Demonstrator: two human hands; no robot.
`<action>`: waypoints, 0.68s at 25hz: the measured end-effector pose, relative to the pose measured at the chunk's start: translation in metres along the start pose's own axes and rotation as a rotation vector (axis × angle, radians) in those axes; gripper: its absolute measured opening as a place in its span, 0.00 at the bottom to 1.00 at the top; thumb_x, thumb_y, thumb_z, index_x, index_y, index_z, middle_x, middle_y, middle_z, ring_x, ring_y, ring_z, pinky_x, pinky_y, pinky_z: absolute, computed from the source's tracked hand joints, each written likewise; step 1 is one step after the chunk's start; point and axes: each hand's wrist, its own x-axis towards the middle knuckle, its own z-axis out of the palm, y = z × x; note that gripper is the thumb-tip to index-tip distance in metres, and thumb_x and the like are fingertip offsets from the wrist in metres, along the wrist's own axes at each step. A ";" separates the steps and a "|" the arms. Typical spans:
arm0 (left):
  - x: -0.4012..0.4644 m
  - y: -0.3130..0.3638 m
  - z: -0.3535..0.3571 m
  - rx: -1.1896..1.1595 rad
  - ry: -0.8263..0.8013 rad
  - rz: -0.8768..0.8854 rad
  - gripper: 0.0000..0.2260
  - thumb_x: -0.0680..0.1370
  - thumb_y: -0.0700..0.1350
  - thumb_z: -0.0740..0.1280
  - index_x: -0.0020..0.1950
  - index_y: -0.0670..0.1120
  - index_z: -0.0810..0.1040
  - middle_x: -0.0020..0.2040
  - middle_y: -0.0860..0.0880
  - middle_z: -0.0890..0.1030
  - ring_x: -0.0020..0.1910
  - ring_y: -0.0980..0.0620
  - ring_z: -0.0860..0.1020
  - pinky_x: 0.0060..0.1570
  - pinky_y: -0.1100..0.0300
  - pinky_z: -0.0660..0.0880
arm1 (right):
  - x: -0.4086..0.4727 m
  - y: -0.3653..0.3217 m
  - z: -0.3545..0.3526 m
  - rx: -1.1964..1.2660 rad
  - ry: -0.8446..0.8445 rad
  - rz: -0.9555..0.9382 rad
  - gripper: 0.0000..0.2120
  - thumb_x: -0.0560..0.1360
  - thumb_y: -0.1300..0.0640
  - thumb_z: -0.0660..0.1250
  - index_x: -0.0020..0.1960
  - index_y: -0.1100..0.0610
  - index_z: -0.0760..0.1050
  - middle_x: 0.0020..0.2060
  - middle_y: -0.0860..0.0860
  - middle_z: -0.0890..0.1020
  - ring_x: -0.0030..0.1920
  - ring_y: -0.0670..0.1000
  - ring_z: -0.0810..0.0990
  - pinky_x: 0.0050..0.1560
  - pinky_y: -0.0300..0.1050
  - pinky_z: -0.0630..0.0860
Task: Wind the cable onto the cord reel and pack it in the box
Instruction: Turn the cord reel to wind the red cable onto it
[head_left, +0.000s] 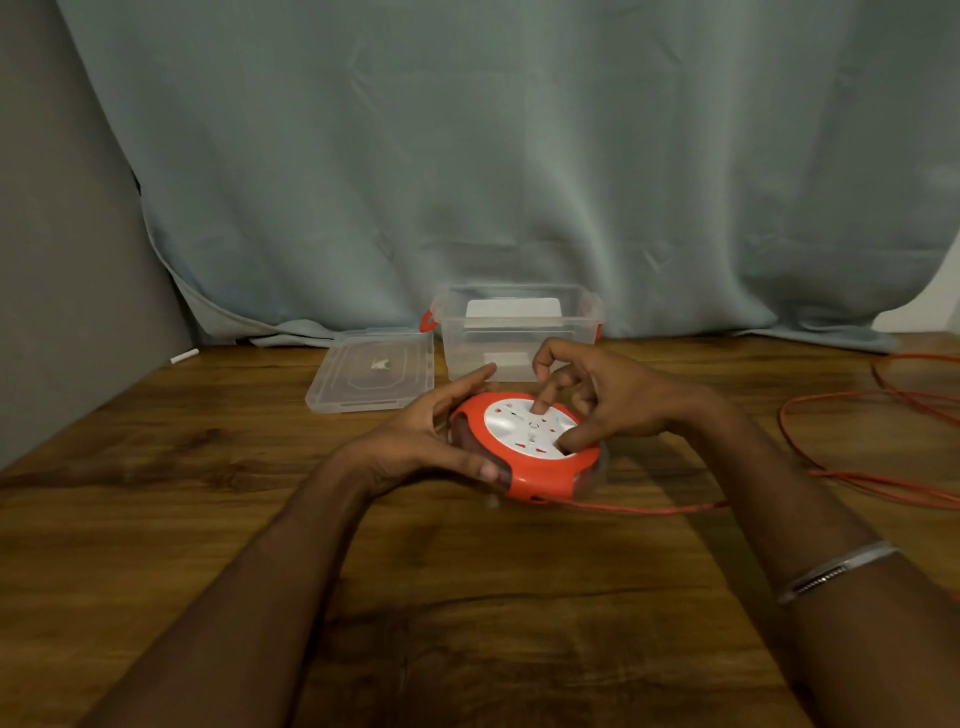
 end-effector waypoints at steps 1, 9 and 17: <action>0.000 -0.001 0.000 -0.011 0.002 0.001 0.58 0.58 0.40 0.87 0.83 0.55 0.63 0.78 0.52 0.70 0.74 0.51 0.75 0.72 0.48 0.76 | -0.001 -0.001 0.000 -0.015 0.032 -0.008 0.31 0.65 0.68 0.82 0.59 0.53 0.69 0.54 0.50 0.88 0.26 0.43 0.70 0.29 0.40 0.71; 0.002 -0.005 -0.002 0.109 0.076 -0.011 0.61 0.54 0.47 0.90 0.83 0.56 0.64 0.77 0.54 0.72 0.74 0.52 0.74 0.73 0.49 0.75 | 0.001 -0.008 0.013 -0.265 0.137 0.004 0.29 0.57 0.45 0.82 0.50 0.45 0.69 0.42 0.46 0.85 0.46 0.55 0.82 0.44 0.60 0.81; 0.002 -0.011 -0.003 0.135 0.040 -0.083 0.62 0.54 0.50 0.90 0.83 0.51 0.63 0.75 0.52 0.76 0.72 0.53 0.76 0.72 0.50 0.75 | 0.013 -0.012 0.032 -0.447 0.230 0.039 0.24 0.64 0.36 0.78 0.34 0.52 0.70 0.28 0.46 0.75 0.30 0.47 0.72 0.34 0.49 0.69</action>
